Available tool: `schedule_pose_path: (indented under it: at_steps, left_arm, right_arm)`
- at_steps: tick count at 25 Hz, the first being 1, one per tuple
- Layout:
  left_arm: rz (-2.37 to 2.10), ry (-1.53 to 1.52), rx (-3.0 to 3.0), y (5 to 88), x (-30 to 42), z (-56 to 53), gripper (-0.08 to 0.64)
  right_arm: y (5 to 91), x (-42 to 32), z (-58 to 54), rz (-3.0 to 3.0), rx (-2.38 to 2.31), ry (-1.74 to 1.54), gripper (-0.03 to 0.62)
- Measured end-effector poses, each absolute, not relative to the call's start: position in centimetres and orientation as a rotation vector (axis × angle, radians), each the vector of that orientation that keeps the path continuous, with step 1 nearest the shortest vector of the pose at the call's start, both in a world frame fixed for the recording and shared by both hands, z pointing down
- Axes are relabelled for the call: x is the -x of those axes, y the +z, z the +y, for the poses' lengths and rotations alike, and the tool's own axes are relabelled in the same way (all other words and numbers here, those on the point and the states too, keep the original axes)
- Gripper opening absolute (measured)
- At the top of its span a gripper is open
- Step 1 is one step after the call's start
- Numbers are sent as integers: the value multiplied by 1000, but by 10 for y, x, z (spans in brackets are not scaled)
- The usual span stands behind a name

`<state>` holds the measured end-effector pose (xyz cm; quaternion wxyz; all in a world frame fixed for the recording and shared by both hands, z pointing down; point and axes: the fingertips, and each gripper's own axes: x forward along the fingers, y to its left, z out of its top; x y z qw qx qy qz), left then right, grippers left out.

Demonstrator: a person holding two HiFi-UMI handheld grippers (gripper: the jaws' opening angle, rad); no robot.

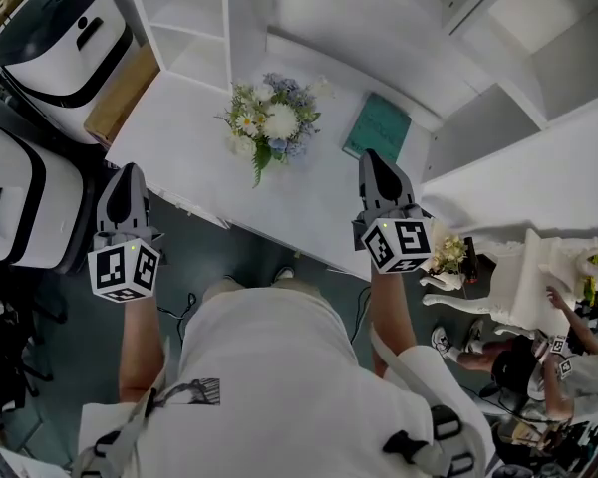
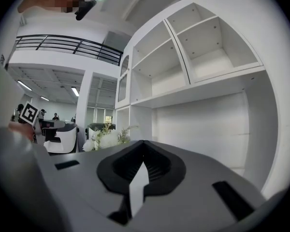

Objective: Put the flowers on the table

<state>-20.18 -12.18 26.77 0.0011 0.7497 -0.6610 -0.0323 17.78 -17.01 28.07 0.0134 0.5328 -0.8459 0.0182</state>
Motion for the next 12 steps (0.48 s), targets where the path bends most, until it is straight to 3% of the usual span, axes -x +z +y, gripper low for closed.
schedule_pose_path:
  at_steps: [12]
  left_arm:
    - [-2142, -138, -2322, 249, 216, -124, 15]
  right_arm:
    - [229, -181, -168, -2675, -1676, -129, 11]
